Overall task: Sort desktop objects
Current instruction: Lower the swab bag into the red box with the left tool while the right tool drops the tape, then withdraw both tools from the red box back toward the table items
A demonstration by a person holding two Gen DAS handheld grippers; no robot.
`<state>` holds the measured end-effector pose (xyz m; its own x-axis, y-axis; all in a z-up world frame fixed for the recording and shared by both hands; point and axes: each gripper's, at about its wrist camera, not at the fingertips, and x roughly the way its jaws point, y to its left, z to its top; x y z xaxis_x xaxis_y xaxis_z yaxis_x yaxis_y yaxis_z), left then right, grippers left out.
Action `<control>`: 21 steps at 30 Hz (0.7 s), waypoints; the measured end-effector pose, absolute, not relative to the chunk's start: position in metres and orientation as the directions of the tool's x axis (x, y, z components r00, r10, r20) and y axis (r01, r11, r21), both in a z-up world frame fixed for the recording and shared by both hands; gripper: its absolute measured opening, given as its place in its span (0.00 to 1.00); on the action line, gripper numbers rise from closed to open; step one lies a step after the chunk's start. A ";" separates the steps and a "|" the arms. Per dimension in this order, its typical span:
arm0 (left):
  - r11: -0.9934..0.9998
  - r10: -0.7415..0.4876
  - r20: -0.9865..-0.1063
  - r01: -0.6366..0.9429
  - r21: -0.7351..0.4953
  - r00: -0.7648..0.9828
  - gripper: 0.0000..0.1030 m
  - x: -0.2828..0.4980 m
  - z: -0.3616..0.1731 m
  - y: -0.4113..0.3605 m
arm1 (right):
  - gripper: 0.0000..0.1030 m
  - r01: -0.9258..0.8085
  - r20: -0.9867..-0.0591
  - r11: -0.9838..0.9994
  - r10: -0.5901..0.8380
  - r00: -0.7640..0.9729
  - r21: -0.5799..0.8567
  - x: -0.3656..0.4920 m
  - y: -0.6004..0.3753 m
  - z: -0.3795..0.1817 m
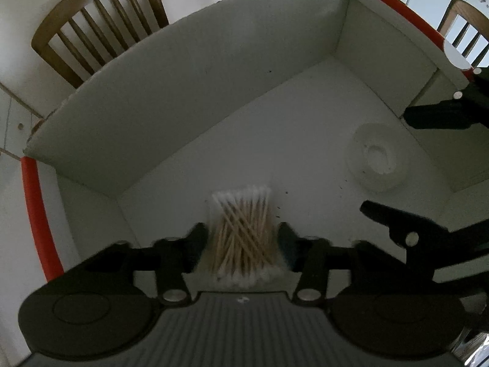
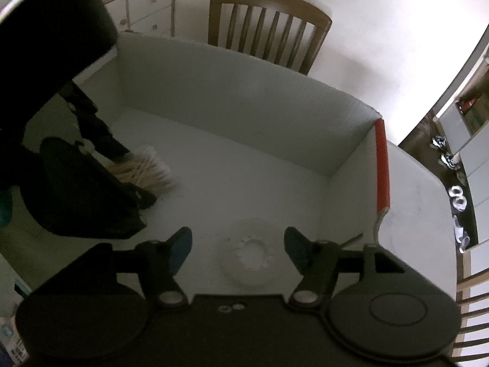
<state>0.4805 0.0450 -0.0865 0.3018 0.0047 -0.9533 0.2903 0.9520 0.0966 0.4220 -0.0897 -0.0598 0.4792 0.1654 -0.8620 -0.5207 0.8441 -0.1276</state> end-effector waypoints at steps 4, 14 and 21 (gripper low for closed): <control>0.952 0.010 -0.946 0.286 0.108 0.324 0.73 0.478 -0.083 0.046 | 0.71 -0.519 -0.862 0.846 0.169 0.479 -0.122 0.423 -0.090 -0.056; 0.964 -0.010 -0.915 0.247 0.098 0.403 0.74 0.461 -0.052 0.044 | 0.75 -0.515 -0.842 0.849 0.187 0.506 -0.121 0.414 -0.100 -0.029; 0.965 -0.010 -0.896 0.240 0.108 0.443 0.74 0.443 -0.024 0.040 | 0.75 -0.507 -0.817 0.851 0.196 0.542 -0.133 0.397 -0.107 -0.002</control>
<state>0.4425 0.0398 -0.0238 0.4431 -0.0105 -0.8964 0.2404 0.9647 0.1076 0.3974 -0.1070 -0.0021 0.5421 0.1958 -0.8172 -0.5075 0.8514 -0.1327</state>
